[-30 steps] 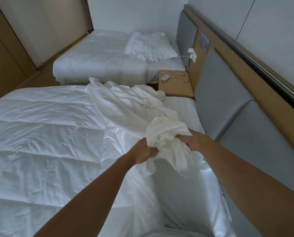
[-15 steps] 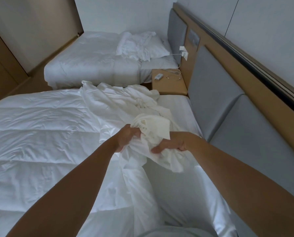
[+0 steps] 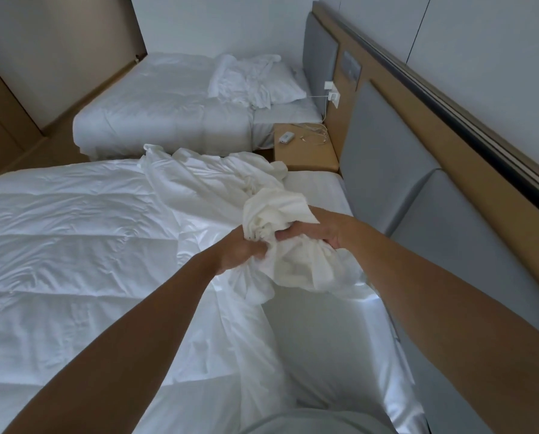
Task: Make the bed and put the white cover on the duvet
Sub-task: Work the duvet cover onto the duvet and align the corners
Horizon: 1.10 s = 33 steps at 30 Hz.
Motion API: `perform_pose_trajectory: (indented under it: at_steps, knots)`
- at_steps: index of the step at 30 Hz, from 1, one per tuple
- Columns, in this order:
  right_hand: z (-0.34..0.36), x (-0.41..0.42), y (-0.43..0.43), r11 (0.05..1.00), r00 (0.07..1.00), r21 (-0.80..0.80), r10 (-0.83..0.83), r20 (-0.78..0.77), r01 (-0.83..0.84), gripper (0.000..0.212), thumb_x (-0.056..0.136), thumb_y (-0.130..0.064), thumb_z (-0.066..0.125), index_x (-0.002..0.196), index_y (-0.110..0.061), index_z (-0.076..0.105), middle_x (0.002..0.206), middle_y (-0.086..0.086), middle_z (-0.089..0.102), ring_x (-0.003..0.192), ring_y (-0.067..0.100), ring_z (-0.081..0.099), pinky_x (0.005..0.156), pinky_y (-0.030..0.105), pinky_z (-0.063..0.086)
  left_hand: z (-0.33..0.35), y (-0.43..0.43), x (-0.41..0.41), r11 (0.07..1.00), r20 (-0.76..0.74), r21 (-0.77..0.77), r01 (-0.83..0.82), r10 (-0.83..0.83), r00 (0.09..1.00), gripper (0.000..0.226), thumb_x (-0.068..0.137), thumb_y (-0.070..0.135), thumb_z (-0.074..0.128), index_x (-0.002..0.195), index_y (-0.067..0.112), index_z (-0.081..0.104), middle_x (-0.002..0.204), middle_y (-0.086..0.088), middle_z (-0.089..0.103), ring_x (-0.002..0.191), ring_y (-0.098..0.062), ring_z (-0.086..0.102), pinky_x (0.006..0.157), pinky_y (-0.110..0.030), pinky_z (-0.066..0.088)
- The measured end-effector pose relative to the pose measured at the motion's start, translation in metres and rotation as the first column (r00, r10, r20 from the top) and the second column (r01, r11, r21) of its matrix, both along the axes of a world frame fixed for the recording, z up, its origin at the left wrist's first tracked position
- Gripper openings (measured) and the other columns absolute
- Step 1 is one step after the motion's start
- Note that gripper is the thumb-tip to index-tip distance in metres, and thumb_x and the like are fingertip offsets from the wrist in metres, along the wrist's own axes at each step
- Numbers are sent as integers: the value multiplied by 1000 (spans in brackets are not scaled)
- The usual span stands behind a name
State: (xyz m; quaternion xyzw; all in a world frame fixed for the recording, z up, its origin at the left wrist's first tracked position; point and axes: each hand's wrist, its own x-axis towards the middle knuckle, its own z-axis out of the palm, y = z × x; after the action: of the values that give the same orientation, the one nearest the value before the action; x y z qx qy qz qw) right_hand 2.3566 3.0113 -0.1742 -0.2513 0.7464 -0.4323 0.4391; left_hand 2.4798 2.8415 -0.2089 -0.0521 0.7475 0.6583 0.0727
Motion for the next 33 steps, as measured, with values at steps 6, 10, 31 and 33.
perform_pose_trajectory:
  at_steps: [6, 10, 31, 33]
  knots:
    - [-3, 19, -10, 940, 966, 222, 257, 31, -257, 56, 81, -17, 84, 123, -34, 50, 115, -11, 59, 112, 16, 56, 96, 31, 48, 3, -9, -6, 960, 122, 88, -266, 255, 959, 54, 54, 11, 53, 105, -1, 66, 91, -13, 67, 87, -30, 64, 77, -34, 51]
    - [-14, 14, -14, 995, 993, 65, 74, 91, -80, 65, 76, -23, 87, 134, -25, 58, 124, 1, 69, 117, 24, 64, 104, 44, 51, 2, -14, -8, 947, 183, 158, -281, 251, 951, 56, 58, 14, 55, 110, -3, 62, 100, -18, 63, 94, -35, 60, 85, -40, 47]
    - [2, -4, -41, 980, 978, 194, 78, -196, -40, 49, 85, -33, 68, 130, -16, 57, 122, 1, 61, 103, 17, 58, 81, 29, 44, 13, -17, -6, 975, 453, 68, 212, -219, 864, 43, 78, -11, 66, 115, 12, 67, 103, -3, 77, 96, -22, 74, 82, -30, 59]
    - [1, -9, -39, 974, 984, 225, 74, -160, -36, 43, 89, -32, 66, 129, -18, 61, 124, 4, 63, 104, 19, 59, 83, 30, 45, 10, -21, -8, 978, 403, 125, 165, -202, 893, 49, 67, -4, 67, 114, 10, 68, 102, -7, 76, 94, -26, 74, 79, -32, 60]
